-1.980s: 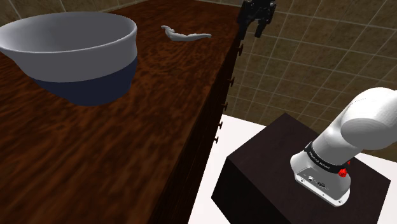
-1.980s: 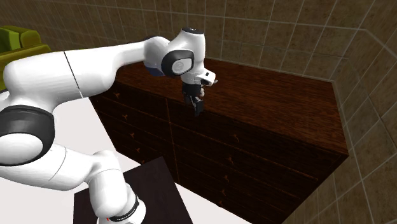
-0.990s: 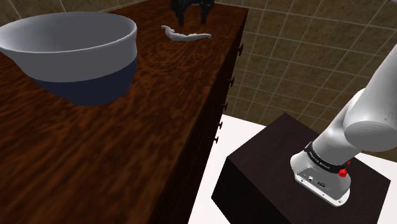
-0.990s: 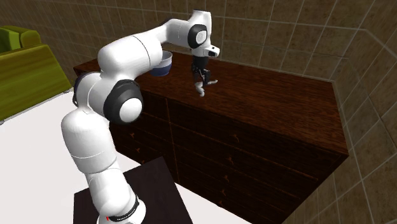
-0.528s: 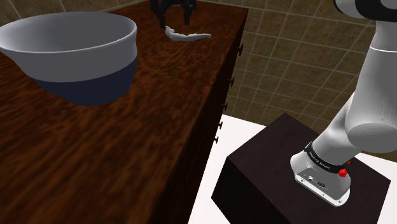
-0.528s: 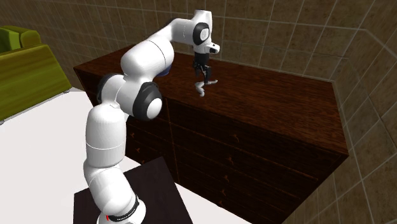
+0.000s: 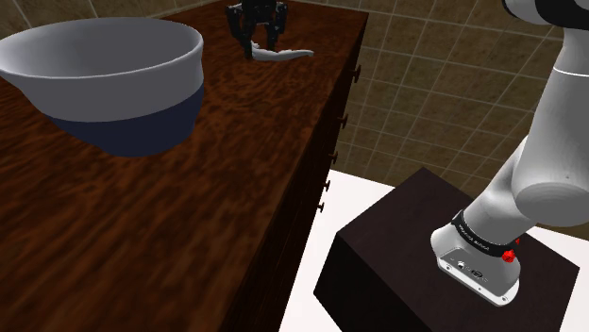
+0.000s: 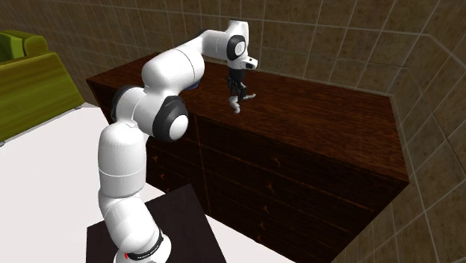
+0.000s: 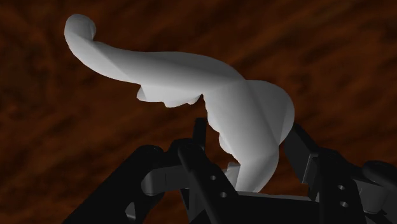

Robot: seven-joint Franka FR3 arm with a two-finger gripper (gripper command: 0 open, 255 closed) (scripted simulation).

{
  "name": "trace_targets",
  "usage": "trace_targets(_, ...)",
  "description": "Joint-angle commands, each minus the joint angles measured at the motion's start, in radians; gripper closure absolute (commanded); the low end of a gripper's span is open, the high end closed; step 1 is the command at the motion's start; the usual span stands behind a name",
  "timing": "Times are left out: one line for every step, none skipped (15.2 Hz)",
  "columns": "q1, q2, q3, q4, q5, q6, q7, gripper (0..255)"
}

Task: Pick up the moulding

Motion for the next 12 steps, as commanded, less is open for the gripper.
trace_targets(0.000, 0.001, 0.000, -0.001, 0.000, 0.001, 0.000, 255)
trace_targets(0.000, 0.001, 0.000, -0.001, 0.000, 0.001, 0.000, 255)
trace_targets(0.000, 0.000, 0.000, -0.001, 0.000, 0.001, 0.000, 255)
trace_targets(0.000, 0.000, 0.000, -0.001, 0.000, 0.001, 0.000, 255)
trace_targets(0.000, 0.001, 0.000, 0.000, 0.000, 0.001, 0.000, 255)
trace_targets(0.000, 0.001, 0.000, -0.001, 0.000, 0.001, 0.000, 255)
trace_targets(0.000, 0.001, 0.000, -0.001, 0.000, 0.001, 0.000, 255)
trace_targets(0.000, -0.002, 0.000, -0.004, 0.001, 0.002, 0.000, 255)
trace_targets(0.002, 0.003, 0.000, 0.016, -0.001, -0.014, 0.000, 255)
trace_targets(0.004, 0.008, 0.001, 0.038, -0.003, -0.030, 0.001, 255)
trace_targets(0.006, 0.014, 0.001, 0.060, -0.004, -0.047, 0.001, 255)
trace_targets(0.009, 0.020, 0.001, 0.083, -0.007, -0.064, 0.002, 255)
